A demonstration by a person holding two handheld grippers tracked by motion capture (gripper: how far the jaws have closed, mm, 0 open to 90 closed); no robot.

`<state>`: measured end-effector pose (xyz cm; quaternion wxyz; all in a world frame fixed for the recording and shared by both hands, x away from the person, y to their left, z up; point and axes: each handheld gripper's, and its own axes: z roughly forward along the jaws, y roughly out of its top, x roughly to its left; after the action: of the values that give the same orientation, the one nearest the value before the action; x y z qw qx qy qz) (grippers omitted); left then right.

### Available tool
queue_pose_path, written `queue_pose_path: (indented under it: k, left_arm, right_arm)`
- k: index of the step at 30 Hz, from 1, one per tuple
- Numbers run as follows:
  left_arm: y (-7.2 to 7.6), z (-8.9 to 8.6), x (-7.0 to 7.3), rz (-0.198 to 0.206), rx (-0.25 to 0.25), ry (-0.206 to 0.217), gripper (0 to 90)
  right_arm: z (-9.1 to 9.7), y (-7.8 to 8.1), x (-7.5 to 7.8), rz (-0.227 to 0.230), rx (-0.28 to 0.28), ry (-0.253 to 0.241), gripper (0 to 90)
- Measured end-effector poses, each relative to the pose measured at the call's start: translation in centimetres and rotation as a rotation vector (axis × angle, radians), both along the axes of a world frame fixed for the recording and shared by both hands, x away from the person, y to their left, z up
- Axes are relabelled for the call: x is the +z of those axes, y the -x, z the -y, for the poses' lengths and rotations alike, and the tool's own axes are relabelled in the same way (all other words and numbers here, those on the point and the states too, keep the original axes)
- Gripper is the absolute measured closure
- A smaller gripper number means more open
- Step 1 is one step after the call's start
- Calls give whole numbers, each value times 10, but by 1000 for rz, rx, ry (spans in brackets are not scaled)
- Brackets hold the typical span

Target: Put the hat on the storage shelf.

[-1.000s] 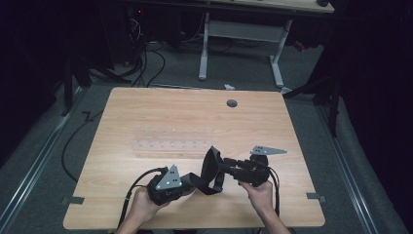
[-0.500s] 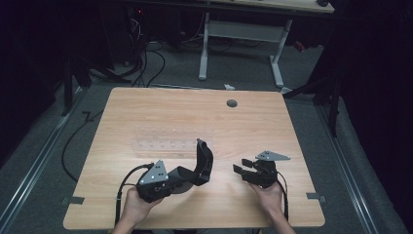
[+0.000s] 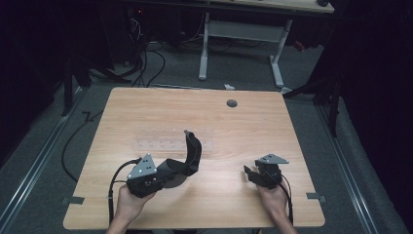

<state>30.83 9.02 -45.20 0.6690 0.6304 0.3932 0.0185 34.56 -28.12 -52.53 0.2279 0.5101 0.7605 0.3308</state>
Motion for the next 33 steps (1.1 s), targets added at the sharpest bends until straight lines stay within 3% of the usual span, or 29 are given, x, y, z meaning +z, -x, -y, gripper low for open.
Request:
queue_pose_path:
  k: [3, 17, 33]
  left_arm:
    - [-2, -3, 3, 0, 17, 9, 861]
    - [-13, -21, 18, 29, 84, 41, 860]
    - [-39, -50, 38, 63, 198, 104, 859]
  right_arm:
    - [1, -1, -4, -17, -5, 4, 448]
    - [1, -3, -5, -4, -2, 14, 421]
    - [1, -2, -5, -5, -8, 15, 409]
